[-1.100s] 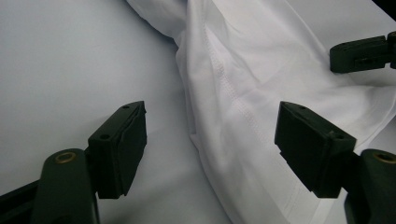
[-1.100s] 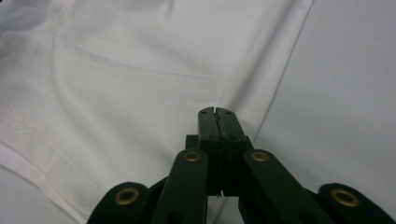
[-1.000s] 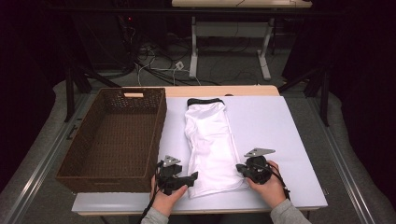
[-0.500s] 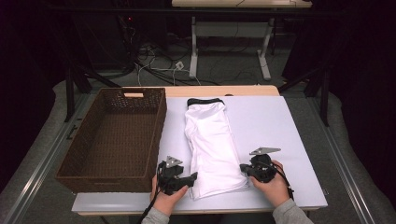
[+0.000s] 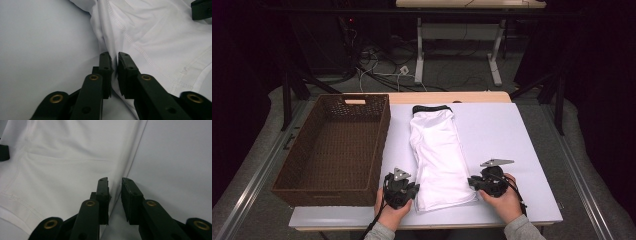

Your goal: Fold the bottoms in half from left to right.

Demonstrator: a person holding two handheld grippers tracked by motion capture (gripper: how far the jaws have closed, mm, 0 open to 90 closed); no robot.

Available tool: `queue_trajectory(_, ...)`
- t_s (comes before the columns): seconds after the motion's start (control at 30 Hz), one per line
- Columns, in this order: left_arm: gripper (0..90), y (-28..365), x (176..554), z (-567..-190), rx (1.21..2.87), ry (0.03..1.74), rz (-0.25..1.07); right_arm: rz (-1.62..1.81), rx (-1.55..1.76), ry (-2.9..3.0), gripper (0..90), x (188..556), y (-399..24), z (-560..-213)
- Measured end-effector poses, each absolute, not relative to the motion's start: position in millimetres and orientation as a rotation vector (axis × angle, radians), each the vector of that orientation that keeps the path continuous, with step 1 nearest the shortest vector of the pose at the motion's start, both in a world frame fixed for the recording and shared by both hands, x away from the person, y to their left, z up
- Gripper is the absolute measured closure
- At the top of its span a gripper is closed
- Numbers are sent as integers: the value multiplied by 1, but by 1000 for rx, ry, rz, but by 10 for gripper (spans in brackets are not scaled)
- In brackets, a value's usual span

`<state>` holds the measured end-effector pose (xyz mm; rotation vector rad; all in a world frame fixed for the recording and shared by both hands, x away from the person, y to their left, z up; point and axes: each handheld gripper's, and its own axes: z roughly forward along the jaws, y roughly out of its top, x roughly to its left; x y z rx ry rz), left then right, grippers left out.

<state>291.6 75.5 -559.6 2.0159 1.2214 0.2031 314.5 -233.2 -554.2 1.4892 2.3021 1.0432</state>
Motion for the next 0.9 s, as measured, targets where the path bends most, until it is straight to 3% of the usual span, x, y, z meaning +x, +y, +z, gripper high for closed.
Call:
queue_trajectory(0.1,869,76,292,-559,2022,1217,192,1048,1502,2302,740,315,-233,-554)
queue_trajectory(0.4,879,78,293,-558,2012,1233,170,1063,1541,2298,756,316,-232,-554)
queue_trajectory(0.7,880,78,294,-559,2010,1231,164,1076,1599,2316,885,317,-229,-554)
queue_trajectory(0.9,881,78,294,-559,2007,1232,158,1085,1620,2327,899,319,-231,-553)
